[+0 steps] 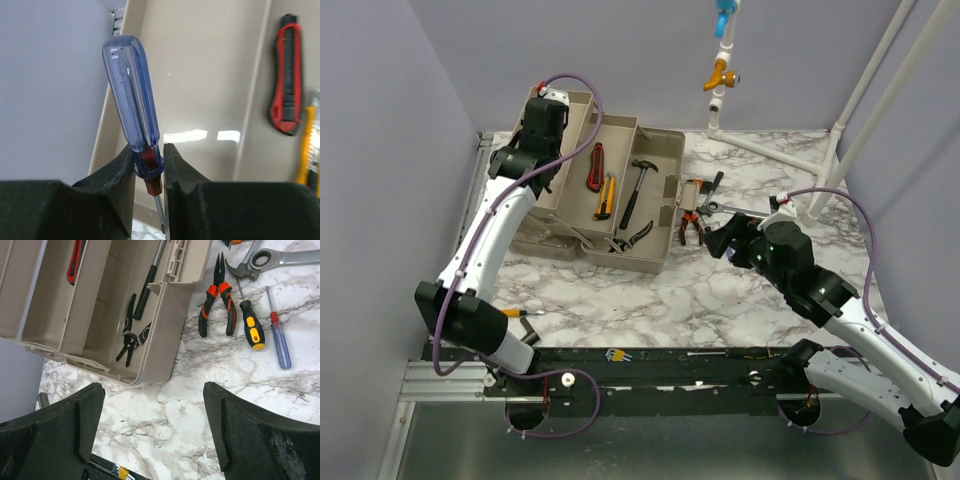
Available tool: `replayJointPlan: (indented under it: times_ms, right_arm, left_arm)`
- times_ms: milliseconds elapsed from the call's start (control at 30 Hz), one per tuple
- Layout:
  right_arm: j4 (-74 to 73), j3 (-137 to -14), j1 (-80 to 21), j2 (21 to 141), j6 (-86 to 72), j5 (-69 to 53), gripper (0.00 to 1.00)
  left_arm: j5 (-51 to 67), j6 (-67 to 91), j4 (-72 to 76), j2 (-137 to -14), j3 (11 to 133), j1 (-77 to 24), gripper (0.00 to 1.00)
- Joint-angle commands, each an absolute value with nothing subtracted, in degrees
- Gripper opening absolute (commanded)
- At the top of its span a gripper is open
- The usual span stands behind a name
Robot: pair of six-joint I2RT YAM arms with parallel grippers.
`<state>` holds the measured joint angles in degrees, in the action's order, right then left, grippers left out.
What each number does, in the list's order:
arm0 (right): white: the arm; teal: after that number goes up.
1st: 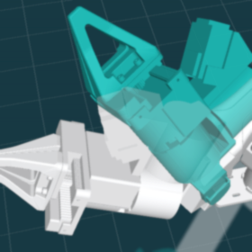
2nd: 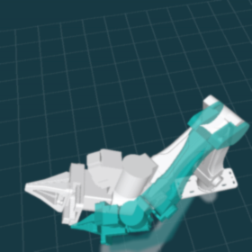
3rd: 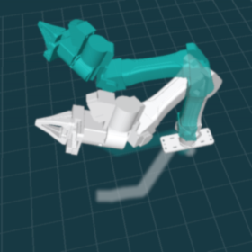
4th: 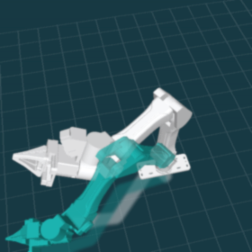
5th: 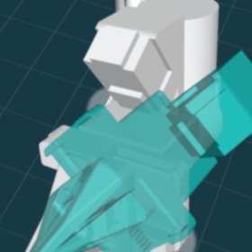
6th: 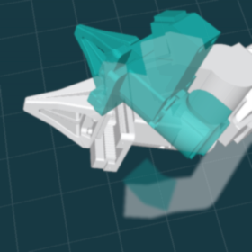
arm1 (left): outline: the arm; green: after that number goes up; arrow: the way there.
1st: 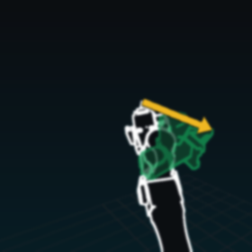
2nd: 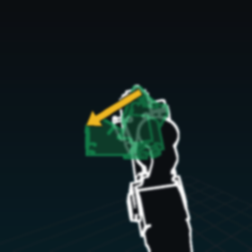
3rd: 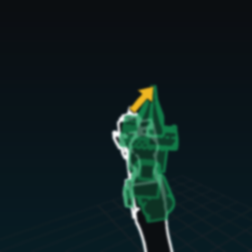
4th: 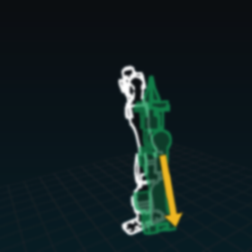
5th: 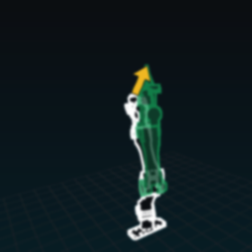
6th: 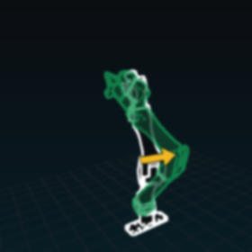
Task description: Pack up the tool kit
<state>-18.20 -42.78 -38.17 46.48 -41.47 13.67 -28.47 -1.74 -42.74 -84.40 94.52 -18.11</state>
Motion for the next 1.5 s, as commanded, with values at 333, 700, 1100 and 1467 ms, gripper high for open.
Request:
replayJointPlan:
  times_ms: [333, 700, 1100, 1467]
  right_arm:
    - [-31.8, -45.8, -38.4, 63.5, -43.2, 30.4, 0.85]
    - [-29.7, -51.2, -35.5, 81.2, -40.0, 38.5, 0.68]
    - [-26.2, -56.8, -25.7, 90.9, -29.3, 23.1, 0.62]
    - [-23.8, -55.9, -25.1, 96.2, -28.1, 20.5, 0.51]
  left_arm:
    - [-25.6, -7.4, -46.5, -97.5, 103.1, -14.9, 0.15]
    - [-23.4, -3.7, -49.6, -100.4, 105.3, -14.9, 0.4]
    - [-15.8, 4.2, -51.9, -95.3, 107.0, -14.9, 0.73]
    - [-1.5, 12.5, -42.4, -70.8, 91.0, -17.2, 0.95]
